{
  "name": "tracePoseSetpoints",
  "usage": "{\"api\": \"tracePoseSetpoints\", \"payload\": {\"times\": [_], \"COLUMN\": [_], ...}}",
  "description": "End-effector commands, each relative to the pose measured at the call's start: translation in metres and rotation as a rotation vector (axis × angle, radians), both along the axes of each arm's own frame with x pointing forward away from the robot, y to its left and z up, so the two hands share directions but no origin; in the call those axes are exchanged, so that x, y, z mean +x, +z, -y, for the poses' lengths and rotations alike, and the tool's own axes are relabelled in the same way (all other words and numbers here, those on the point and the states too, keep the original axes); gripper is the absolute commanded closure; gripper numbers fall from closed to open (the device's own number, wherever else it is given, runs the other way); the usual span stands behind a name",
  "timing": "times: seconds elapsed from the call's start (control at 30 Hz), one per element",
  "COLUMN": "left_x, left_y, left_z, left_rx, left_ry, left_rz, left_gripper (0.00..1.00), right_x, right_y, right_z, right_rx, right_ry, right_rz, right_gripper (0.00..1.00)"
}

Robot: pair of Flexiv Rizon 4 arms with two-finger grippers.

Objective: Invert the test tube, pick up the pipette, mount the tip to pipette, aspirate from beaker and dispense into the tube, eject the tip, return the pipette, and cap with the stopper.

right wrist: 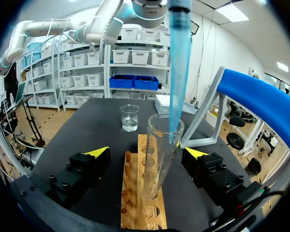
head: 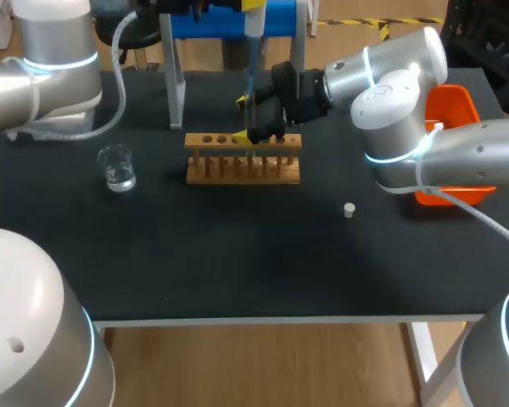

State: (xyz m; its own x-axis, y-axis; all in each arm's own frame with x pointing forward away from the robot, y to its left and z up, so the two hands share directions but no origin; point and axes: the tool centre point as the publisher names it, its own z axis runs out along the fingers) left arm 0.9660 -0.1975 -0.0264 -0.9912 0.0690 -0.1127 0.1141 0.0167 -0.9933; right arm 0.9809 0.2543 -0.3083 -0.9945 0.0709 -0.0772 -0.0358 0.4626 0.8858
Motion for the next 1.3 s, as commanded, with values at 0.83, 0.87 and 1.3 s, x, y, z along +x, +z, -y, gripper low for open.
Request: {"api": "tracePoseSetpoints", "payload": {"times": [0.83,0.87,1.3], "left_x": [-0.025,-0.028,-0.086], "left_y": [0.033,0.034,0.015], "left_z": [-0.001,-0.004,-0.044], "left_rx": [0.058,0.061,0.072], "left_ry": [0.039,0.045,0.146], "left_rz": [0.046,0.049,0.023], "left_gripper": [1.00,1.00,1.00], "right_x": [0.000,0.000,0.000], "right_y": [0.001,0.001,0.001], "right_z": [0.000,0.000,0.000], "right_rx": [-0.002,-0.002,-0.002], "right_ry": [0.000,0.000,0.000], "right_rz": [-0.001,-0.001,-0.001], "right_gripper": [0.00,0.00,0.00]}}
